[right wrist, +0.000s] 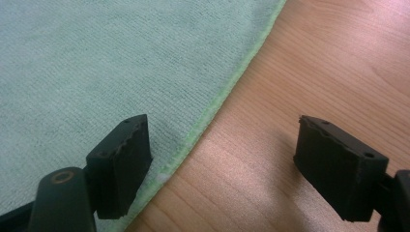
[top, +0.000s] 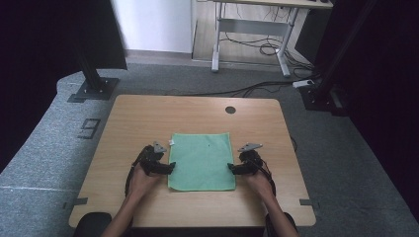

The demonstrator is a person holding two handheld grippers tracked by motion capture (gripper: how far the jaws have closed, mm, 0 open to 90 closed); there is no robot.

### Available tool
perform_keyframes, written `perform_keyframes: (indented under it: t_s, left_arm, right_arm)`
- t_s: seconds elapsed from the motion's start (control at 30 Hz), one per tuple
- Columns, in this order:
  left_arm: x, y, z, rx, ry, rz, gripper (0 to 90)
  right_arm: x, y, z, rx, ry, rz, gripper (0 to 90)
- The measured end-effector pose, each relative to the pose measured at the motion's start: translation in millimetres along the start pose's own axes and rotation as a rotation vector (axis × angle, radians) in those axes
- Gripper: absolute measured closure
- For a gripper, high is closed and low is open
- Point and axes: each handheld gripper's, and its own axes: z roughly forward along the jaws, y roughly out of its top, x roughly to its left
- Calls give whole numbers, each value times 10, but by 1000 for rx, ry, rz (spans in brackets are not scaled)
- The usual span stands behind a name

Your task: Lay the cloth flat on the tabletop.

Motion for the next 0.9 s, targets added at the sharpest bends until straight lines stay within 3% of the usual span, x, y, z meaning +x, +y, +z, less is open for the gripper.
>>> perform_keyframes:
  t_s: [0.13,0.17,0.3,0.4,0.57,0.7,0.9]
  left_arm:
    - [-6,29,-52,-22,-8,15,136]
    - [12,44,-127,-46,-30,3,135]
    - [24,40,-244,-63,-45,20,115]
    - [31,-53,-339,-44,-46,43,91]
    - [82,-230,-373,-25,-64,32,56]
    - [117,-303,-371,-12,-70,24,21]
    - [92,-363,-319,2,-67,27,0]
  right_arm:
    - [9,5,-25,3,1,-15,200]
    - [9,5,-70,-9,9,-16,197]
    - [-34,-19,-192,-39,19,3,155]
    - [-74,-69,-277,-50,22,18,146]
    - [-114,-176,-345,-50,31,31,130]
    - [-113,-263,-301,-19,26,32,11]
    - [-95,-333,-231,6,28,4,0]
